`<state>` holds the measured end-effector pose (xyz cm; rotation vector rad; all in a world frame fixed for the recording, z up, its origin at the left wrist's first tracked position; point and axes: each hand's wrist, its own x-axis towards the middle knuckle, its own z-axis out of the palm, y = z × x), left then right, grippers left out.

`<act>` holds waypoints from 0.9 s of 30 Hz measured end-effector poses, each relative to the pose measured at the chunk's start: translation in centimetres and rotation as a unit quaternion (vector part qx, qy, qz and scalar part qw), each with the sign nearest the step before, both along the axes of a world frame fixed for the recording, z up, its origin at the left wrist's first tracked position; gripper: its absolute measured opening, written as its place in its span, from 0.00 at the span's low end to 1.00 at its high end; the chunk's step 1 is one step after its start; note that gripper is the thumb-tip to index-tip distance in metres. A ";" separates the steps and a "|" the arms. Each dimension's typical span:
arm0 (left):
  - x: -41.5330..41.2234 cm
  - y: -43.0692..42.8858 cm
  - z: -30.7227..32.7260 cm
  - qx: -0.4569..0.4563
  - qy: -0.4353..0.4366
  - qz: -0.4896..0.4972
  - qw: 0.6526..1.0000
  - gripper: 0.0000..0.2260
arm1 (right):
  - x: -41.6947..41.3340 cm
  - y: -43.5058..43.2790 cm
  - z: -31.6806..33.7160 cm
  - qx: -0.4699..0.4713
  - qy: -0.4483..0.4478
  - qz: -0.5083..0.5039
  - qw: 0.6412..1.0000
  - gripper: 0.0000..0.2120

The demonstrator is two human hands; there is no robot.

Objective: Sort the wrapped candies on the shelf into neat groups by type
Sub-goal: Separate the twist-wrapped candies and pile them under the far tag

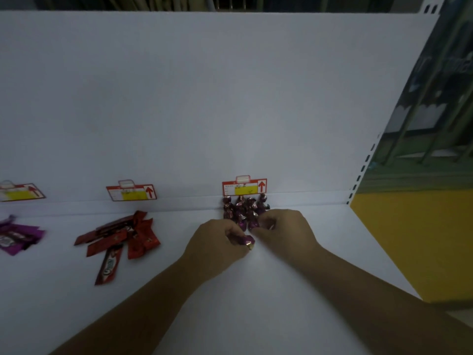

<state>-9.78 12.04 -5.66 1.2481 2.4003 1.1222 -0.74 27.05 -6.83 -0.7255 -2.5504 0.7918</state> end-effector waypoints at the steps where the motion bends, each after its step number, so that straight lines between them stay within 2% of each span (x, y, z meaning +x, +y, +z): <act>1: 0.1 0.1 -0.2 0.001 0.004 0.006 1.000 0.06 | -0.2 0.0 -0.1 -0.005 0.002 0.001 1.000 0.05; 6: 0.1 0.1 -0.8 -0.005 0.004 0.030 1.000 0.06 | 0.0 0.5 -0.3 -0.065 0.039 0.034 0.997 0.04; 8: 0.3 0.2 -0.9 -0.011 0.025 0.035 0.999 0.06 | 0.7 1.1 0.0 -0.051 0.081 0.039 0.995 0.06; 11: 1.0 0.4 -1.0 0.000 0.057 0.022 0.998 0.07 | 2.1 1.5 0.9 -0.010 0.096 0.158 0.983 0.08; 14: 1.4 0.8 -0.9 0.014 0.067 0.006 0.998 0.08 | 2.5 1.1 1.2 0.034 0.046 0.242 0.969 0.11; 19: 1.4 0.3 -0.9 0.034 0.027 0.008 0.999 0.13 | 2.5 1.5 1.2 0.007 0.028 0.189 0.982 0.06; 23: -0.2 -0.4 -0.5 0.064 0.070 0.116 0.989 0.12 | 2.8 3.4 1.0 0.006 -0.024 0.112 0.993 0.08; 25: -1.5 -0.7 -0.6 0.037 0.081 0.162 0.983 0.11 | 2.6 3.9 0.7 0.018 -0.029 0.072 0.997 0.09; 27: -2.2 -0.8 -1.0 -0.007 0.063 0.171 0.983 0.16 | 2.3 3.9 0.4 0.021 -0.027 0.051 0.998 0.09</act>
